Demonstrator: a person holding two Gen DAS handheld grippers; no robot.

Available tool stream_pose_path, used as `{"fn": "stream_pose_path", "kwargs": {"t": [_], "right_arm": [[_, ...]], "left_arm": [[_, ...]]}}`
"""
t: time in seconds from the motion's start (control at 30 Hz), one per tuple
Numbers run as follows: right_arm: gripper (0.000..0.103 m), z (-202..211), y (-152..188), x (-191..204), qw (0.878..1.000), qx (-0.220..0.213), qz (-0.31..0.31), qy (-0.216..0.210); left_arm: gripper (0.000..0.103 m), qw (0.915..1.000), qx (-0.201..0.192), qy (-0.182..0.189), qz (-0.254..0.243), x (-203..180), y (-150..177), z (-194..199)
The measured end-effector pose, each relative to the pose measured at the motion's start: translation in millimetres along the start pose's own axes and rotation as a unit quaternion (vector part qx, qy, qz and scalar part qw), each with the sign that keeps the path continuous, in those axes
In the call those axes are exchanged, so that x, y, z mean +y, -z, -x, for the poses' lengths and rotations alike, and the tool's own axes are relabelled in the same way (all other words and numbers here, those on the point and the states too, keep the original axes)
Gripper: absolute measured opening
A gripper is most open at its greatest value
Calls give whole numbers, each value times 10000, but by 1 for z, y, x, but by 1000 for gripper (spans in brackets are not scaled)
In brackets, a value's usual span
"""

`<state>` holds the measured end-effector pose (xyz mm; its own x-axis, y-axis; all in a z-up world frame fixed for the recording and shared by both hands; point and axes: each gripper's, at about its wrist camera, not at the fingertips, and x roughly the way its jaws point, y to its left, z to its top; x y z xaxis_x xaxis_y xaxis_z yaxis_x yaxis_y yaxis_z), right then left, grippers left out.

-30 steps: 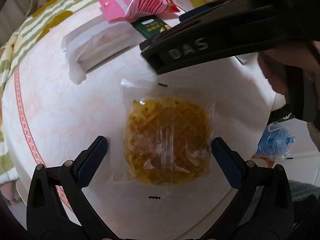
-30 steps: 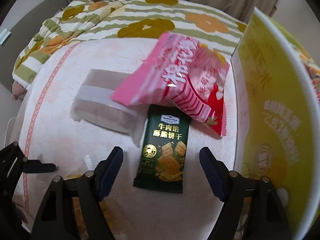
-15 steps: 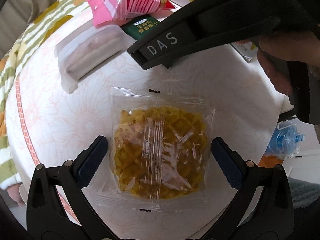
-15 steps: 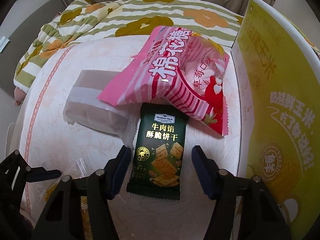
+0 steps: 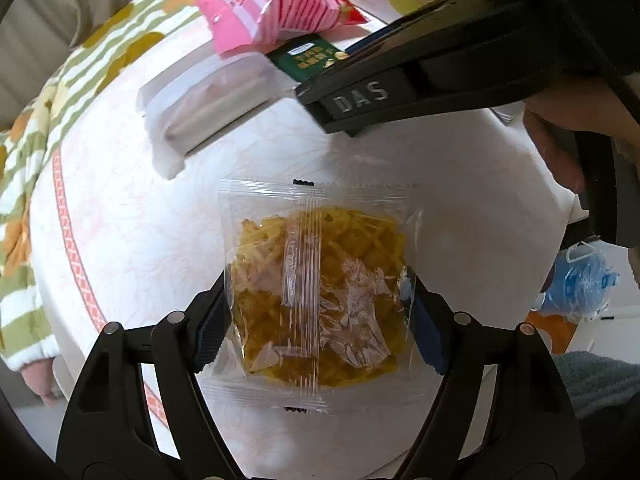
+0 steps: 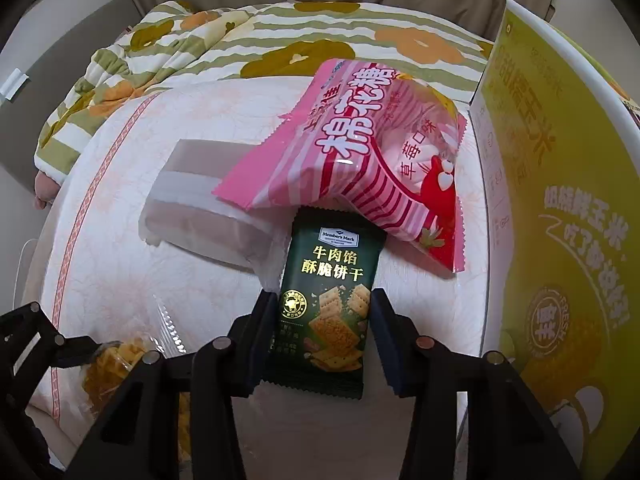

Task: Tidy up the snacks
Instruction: 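Grasp the clear waffle packet with left tool while right tool grasps the green cracker packet, then carry both packets into the green box and open both tools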

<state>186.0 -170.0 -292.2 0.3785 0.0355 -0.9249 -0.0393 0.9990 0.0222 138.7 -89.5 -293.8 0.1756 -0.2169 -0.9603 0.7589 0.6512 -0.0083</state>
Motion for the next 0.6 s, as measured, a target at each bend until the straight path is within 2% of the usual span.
{"fn": "stream_pose_path", "kwargs": {"t": [0.33, 0.6], "right_arm": [[42, 9, 11, -10, 9988, 70, -469, -87], [42, 49, 17, -1, 9981, -136, -586, -139]], "left_arm": [[75, 9984, -160, -3, 538, 30, 1, 24], [75, 9944, -504, -67, 931, 53, 4, 64]]}}
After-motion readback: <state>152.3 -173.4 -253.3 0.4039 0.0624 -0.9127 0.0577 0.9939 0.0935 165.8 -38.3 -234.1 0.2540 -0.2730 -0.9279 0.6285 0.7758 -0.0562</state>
